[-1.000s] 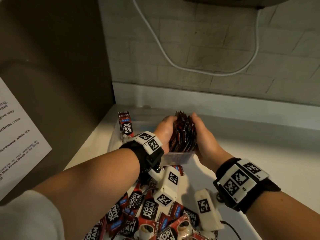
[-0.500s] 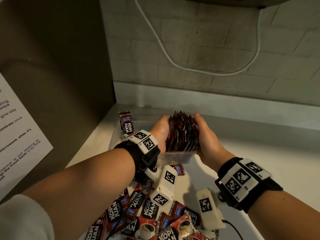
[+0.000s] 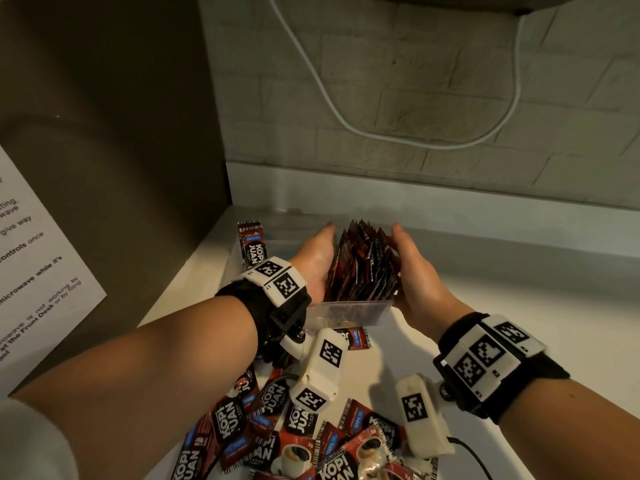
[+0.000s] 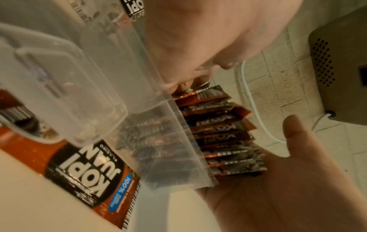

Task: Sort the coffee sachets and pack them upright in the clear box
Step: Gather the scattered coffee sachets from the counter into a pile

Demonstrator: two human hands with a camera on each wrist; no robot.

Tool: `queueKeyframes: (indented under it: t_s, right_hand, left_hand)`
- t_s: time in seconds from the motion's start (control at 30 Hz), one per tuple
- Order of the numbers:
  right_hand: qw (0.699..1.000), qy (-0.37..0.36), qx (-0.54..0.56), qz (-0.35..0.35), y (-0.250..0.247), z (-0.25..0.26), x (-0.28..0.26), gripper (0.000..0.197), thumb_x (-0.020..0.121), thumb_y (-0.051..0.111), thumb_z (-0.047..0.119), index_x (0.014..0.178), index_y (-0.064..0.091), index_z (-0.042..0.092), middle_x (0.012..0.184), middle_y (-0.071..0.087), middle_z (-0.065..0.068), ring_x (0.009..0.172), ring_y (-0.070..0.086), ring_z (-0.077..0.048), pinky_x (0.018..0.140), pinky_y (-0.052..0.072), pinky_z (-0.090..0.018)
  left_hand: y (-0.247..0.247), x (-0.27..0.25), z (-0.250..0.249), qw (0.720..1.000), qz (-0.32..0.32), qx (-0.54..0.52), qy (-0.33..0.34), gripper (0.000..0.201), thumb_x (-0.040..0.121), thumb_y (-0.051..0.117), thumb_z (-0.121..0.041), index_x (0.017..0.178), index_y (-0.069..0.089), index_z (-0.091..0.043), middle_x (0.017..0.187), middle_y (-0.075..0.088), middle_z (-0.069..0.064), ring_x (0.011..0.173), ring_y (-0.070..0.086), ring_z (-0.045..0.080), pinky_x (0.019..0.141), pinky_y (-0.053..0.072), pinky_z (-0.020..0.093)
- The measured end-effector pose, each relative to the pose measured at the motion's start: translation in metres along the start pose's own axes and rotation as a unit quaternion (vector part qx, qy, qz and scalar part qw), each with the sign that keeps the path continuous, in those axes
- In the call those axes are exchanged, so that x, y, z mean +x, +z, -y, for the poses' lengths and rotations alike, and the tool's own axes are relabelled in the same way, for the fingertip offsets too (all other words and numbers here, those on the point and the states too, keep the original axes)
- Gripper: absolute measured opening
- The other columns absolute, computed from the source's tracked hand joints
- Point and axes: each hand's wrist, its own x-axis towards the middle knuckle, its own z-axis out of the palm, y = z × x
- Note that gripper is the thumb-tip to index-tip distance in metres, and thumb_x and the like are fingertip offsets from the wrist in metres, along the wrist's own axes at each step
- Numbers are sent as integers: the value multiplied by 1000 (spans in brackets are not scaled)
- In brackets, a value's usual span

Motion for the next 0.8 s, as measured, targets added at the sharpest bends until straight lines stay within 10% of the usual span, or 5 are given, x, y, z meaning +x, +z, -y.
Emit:
queueKeyframes:
  t_s: [0.23, 0.43, 0.57, 0.8]
  right_hand:
    - [1000, -4, -7, 0, -3, -2, 1, 40, 97, 33, 55, 95, 64, 30, 86, 75, 10, 88, 70, -10, 78, 51, -32]
    - [1000, -1, -8, 7, -1, -1, 1, 48, 97, 32, 56, 110, 64, 24, 100, 74, 2, 89, 71, -11, 75, 52, -30]
    - [1000, 2, -2, 5, 0, 0, 0, 49, 96, 33, 56, 112, 63, 22, 99, 74, 1, 88, 71, -11, 73, 53, -29]
    - [1000, 10, -7, -2, 0, -1, 0, 53, 94, 35, 61, 118, 62, 22, 106, 73, -1, 98, 69, -17, 92, 51, -39]
  left_hand:
    - [-6, -11, -1, 996, 36, 76, -16, 63, 102, 16, -53, 150, 29, -13, 151, 38, 12, 137, 36, 27, 99, 35, 34]
    - [-12, -2, 7, 997, -19, 77, 15, 48, 103, 33, -44, 133, 47, -9, 125, 62, 18, 118, 59, 32, 105, 43, 43]
    - [-14, 3, 10, 993, -48, 106, 36, 36, 103, 42, -19, 137, 42, -8, 90, 57, 4, 80, 58, 18, 77, 52, 37]
    - [-19, 2, 11, 975, -24, 218, 32, 53, 94, 50, 5, 143, 38, -11, 94, 52, 0, 96, 53, 18, 95, 49, 39]
